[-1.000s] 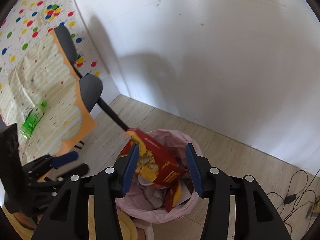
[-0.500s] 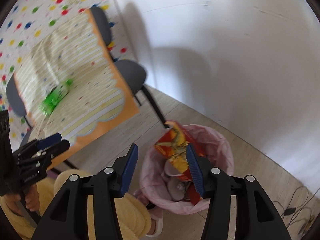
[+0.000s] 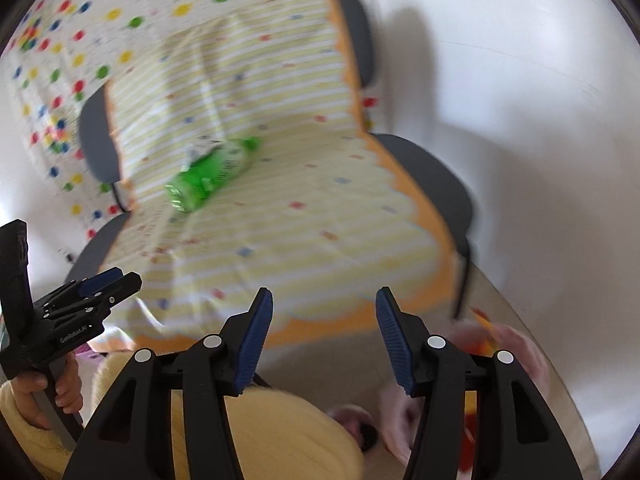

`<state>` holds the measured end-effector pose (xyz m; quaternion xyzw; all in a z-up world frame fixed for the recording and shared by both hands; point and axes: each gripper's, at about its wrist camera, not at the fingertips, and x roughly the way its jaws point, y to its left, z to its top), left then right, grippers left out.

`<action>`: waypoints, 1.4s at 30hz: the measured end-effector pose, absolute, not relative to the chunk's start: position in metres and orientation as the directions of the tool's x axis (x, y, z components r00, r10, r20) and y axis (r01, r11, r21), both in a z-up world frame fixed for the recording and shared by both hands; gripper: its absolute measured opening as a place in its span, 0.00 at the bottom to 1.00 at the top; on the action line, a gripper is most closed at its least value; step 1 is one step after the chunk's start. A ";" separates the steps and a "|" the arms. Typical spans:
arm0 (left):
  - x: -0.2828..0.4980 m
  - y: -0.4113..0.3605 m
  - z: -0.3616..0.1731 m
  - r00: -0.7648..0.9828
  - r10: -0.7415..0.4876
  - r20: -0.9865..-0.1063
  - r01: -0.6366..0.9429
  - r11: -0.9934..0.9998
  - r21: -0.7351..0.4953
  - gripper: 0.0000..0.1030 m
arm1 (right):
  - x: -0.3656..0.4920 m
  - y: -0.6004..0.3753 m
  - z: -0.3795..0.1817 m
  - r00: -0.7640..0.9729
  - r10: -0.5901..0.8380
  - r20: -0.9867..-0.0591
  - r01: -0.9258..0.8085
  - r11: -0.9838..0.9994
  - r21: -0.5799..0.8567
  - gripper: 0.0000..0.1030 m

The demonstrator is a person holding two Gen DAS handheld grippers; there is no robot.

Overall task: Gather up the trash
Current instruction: 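Move both tools back over the chair toward the green bottle and milk carton, then grasp the green bottle with the right tool while the left tool grasps the blue-white milk carton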

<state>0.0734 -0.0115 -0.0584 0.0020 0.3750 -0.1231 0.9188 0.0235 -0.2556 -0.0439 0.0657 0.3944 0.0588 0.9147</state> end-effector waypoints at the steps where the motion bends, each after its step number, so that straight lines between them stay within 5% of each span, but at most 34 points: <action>1: 0.075 -0.003 -0.057 0.693 -0.211 -0.689 0.209 0.974 -0.088 0.56 | 0.035 -0.241 -0.043 0.679 0.174 -0.713 -0.078 0.983 0.166 0.58; 12: 0.133 0.089 -0.046 0.714 -0.078 -0.696 0.033 0.996 -0.077 0.56 | 0.169 -0.121 -0.041 0.638 0.245 -0.730 -0.212 0.967 0.139 0.59; 22: 0.199 0.133 -0.042 0.724 -0.037 -0.689 -0.002 0.998 -0.056 0.56 | 0.297 -0.062 -0.068 0.539 0.205 -0.817 -0.110 0.979 0.173 0.67; 30: 0.227 0.128 -0.059 0.692 -0.064 -0.719 0.023 0.998 -0.066 0.56 | 0.311 -0.059 -0.083 0.445 0.196 -0.874 -0.131 0.979 0.153 0.68; 38: 0.229 0.105 -0.069 0.667 -0.108 -0.737 0.091 0.994 -0.064 0.56 | 0.293 -0.093 -0.055 0.468 0.014 -0.884 -0.202 0.975 -0.091 0.61; 42: 0.239 0.086 -0.069 0.672 -0.146 -0.726 0.148 0.987 -0.061 0.56 | 0.297 -0.137 -0.055 0.464 0.103 -0.880 -0.129 0.990 0.048 0.63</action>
